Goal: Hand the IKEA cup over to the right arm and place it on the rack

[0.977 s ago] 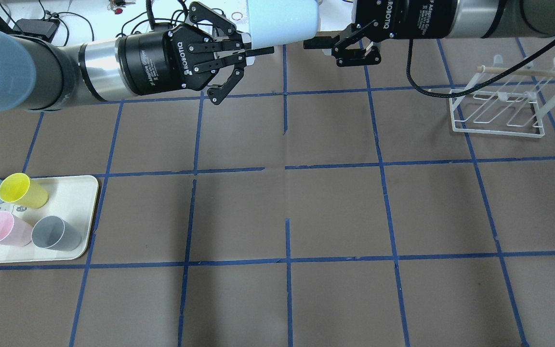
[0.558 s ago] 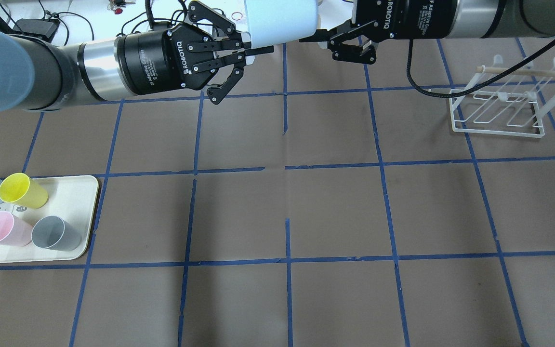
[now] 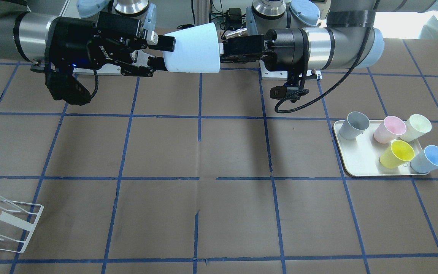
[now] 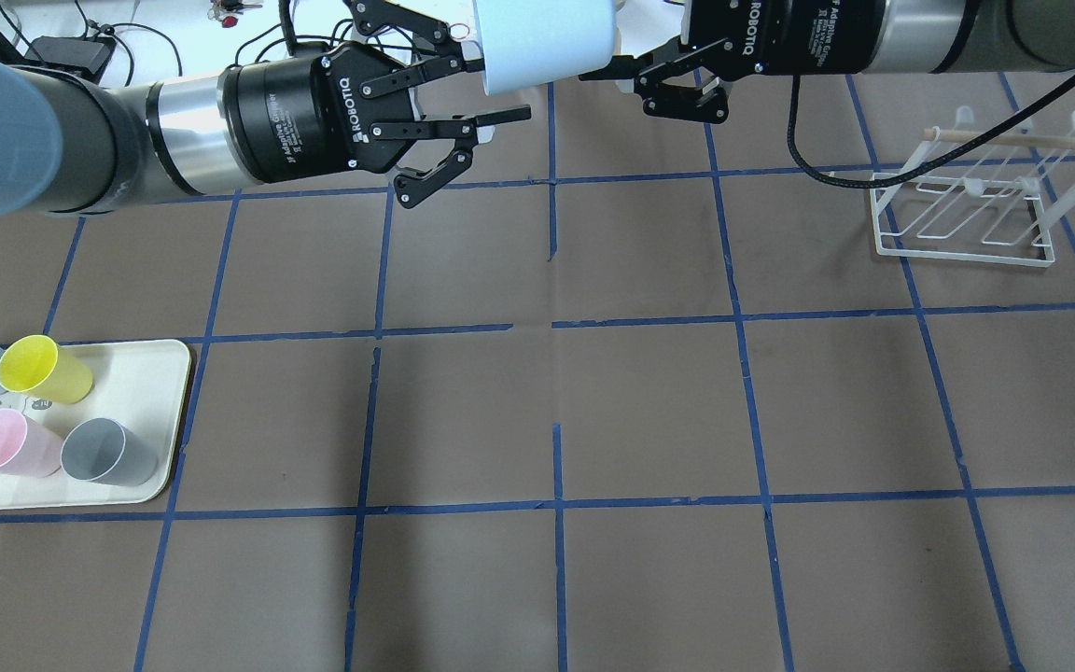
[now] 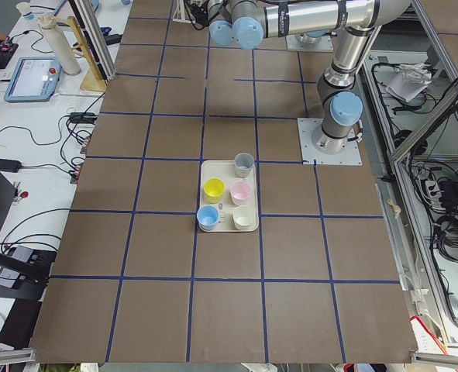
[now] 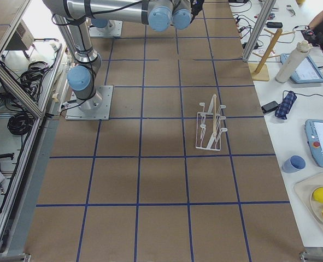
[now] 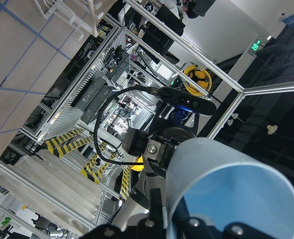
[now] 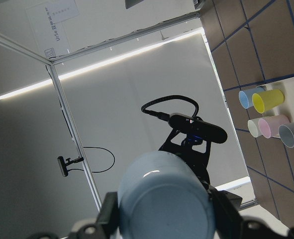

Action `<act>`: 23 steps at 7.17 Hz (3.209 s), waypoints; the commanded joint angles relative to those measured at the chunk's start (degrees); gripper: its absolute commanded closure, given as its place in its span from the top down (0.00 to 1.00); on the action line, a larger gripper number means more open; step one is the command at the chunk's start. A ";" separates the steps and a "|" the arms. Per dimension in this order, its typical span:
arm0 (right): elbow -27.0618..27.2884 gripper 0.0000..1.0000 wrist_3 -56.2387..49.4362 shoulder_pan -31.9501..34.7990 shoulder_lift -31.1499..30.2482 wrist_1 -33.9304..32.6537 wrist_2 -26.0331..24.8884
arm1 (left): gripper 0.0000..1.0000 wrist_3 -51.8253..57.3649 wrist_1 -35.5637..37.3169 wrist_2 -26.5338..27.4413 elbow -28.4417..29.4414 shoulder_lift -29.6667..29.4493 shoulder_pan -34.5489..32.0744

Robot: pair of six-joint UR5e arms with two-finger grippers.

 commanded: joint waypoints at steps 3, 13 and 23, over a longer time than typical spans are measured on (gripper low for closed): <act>-0.36 0.63 2.45 -0.18 -0.08 -0.29 -0.60 | 1.00 -2.31 0.23 11.17 0.87 0.63 7.35; -0.37 0.65 21.54 -0.79 1.66 -44.88 -73.71 | 1.00 -18.67 45.54 97.99 0.37 5.29 -3.20; -0.10 0.65 9.06 -10.02 11.60 -67.44 -93.33 | 1.00 -13.22 52.97 93.33 -4.39 7.30 -2.10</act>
